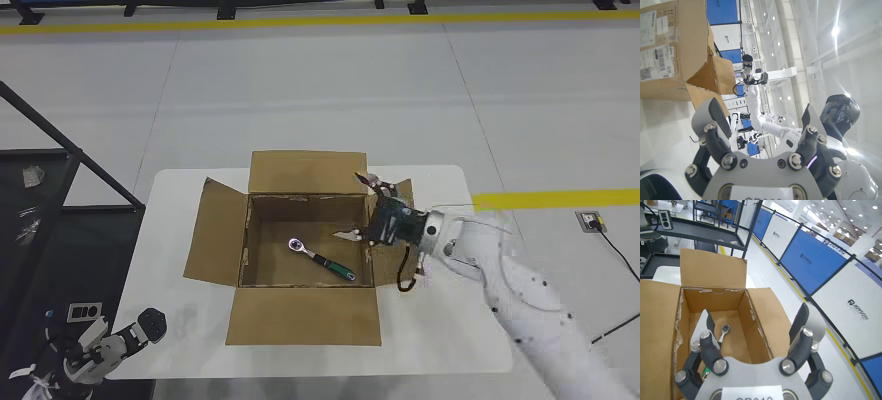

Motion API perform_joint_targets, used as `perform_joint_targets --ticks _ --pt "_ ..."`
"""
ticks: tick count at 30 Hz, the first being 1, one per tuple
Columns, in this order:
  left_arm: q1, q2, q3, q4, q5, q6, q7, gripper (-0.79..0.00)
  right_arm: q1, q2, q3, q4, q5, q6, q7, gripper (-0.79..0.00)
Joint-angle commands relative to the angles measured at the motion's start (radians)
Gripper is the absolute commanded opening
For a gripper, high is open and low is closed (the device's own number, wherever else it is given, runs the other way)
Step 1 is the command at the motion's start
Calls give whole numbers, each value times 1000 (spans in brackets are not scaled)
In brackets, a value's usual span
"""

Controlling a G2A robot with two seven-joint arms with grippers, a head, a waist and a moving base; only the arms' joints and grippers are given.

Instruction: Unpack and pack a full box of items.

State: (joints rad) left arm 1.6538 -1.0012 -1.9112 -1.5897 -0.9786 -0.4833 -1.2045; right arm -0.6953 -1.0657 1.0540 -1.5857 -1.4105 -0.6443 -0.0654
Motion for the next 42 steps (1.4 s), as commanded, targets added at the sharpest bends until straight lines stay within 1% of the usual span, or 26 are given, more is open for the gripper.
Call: perform_joint_targets --ticks 1,2,3,4,5,7,8,9,10,11,13,14,15,17,18,20,24,28,35,37,39,40,41,42 --pt "0 0 0 0 0 0 0 0 -172 30 160 -231 29 16 161 0" --pt "0 0 0 0 0 0 0 0 -244 43 235 -298 45 36 227 0" --pt "0 0 0 0 0 0 0 0 -290 49 288 -328 51 69 285 0" --pt "0 0 0 0 0 0 0 0 -316 53 317 -345 53 88 326 0" --pt "0 0 0 0 0 0 0 0 -359 58 369 -365 56 127 412 0" --pt "0 0 0 0 0 0 0 0 -395 62 419 -366 61 193 532 0" --pt "0 0 0 0 0 0 0 0 -409 63 450 -352 64 242 629 0" --pt "0 0 0 0 0 0 0 0 -413 64 466 -337 67 269 697 0" --pt "0 0 0 0 0 0 0 0 -413 64 473 -325 72 280 736 0" --pt "0 0 0 0 0 0 0 0 -408 65 484 -288 75 299 817 0" --pt "0 0 0 0 0 0 0 0 -394 65 477 -231 112 281 868 0" --pt "0 0 0 0 0 0 0 0 -368 66 462 -165 109 254 914 0" --pt "0 0 0 0 0 0 0 0 -354 64 447 -119 128 241 928 0" --pt "0 0 0 0 0 0 0 0 -284 57 398 15 168 215 934 0" --pt "0 0 0 0 0 0 0 0 -265 54 385 54 182 212 927 0" --pt "0 0 0 0 0 0 0 0 -205 45 343 174 222 190 874 0" --pt "0 0 0 0 0 0 0 0 -127 30 286 328 249 177 805 0" --pt "0 0 0 0 0 0 0 0 -51 15 237 473 270 167 753 0" --pt "0 0 0 0 0 0 0 0 27 -4 179 616 277 160 709 -6" --pt "0 0 0 0 0 0 0 0 46 -9 167 657 295 156 708 -114" --pt "0 0 0 0 0 0 0 0 66 -15 158 692 316 146 706 -249" --pt "0 0 0 0 0 0 0 0 74 -17 154 708 323 140 700 -296" --pt "0 0 0 0 0 0 0 0 82 -19 149 722 327 135 697 -363" --pt "0 0 0 0 0 0 0 0 89 -21 144 735 328 133 695 -406"
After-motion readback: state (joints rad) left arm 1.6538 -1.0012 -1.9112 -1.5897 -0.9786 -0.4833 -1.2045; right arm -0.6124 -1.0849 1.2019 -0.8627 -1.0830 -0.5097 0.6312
